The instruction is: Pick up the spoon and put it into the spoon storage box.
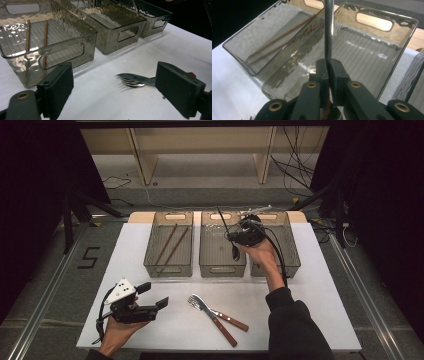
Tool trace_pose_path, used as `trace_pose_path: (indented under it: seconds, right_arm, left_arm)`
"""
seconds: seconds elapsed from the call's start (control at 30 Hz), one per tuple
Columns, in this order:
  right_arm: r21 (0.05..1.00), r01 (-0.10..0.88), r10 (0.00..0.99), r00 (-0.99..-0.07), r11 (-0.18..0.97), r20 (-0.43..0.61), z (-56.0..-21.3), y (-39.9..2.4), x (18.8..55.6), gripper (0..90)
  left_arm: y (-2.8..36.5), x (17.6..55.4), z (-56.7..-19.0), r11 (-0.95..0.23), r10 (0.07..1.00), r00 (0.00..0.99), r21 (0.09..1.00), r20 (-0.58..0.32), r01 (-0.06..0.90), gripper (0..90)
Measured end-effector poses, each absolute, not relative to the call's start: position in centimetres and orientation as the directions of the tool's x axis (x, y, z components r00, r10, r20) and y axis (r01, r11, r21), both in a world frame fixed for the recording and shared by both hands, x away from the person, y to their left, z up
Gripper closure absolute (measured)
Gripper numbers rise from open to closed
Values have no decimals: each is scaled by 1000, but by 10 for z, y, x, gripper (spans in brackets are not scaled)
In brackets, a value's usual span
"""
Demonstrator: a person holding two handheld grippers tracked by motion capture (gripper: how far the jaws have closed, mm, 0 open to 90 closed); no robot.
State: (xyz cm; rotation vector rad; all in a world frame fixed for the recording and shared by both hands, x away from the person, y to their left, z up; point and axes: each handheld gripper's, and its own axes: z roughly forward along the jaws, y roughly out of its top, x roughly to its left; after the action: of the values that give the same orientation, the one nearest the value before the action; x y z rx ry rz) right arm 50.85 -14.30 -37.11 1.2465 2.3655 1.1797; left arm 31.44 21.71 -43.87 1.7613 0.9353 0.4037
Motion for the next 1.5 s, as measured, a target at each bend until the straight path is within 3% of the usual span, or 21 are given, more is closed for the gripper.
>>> trace_pose_path:
  seconds: [0.73, 0.83, 1.0, 1.27, 1.5]
  right_arm:
    - [697, 640, 798, -580, 324, 162, -395, -140, 514, 843]
    - [681, 658, 803, -571, 321, 173, -398, -141, 515, 699]
    - [687, 654, 804, -569, 316, 172, -393, -144, 511, 577]
    - [695, 619, 779, -612, 366, 134, -380, -144, 489, 410]
    - [697, 589, 745, -657, 409, 118, -374, -145, 453, 338]
  left_arm:
    - [217, 314, -439, -141, 753, 638, 906, -163, 399, 149]
    - [216, 314, -439, -140, 753, 637, 906, -165, 400, 150]
    - [217, 314, -439, -138, 754, 636, 906, -166, 400, 149]
    - [217, 314, -439, -137, 755, 635, 908, -164, 396, 149]
    - [217, 314, -439, -131, 758, 631, 908, -167, 397, 149]
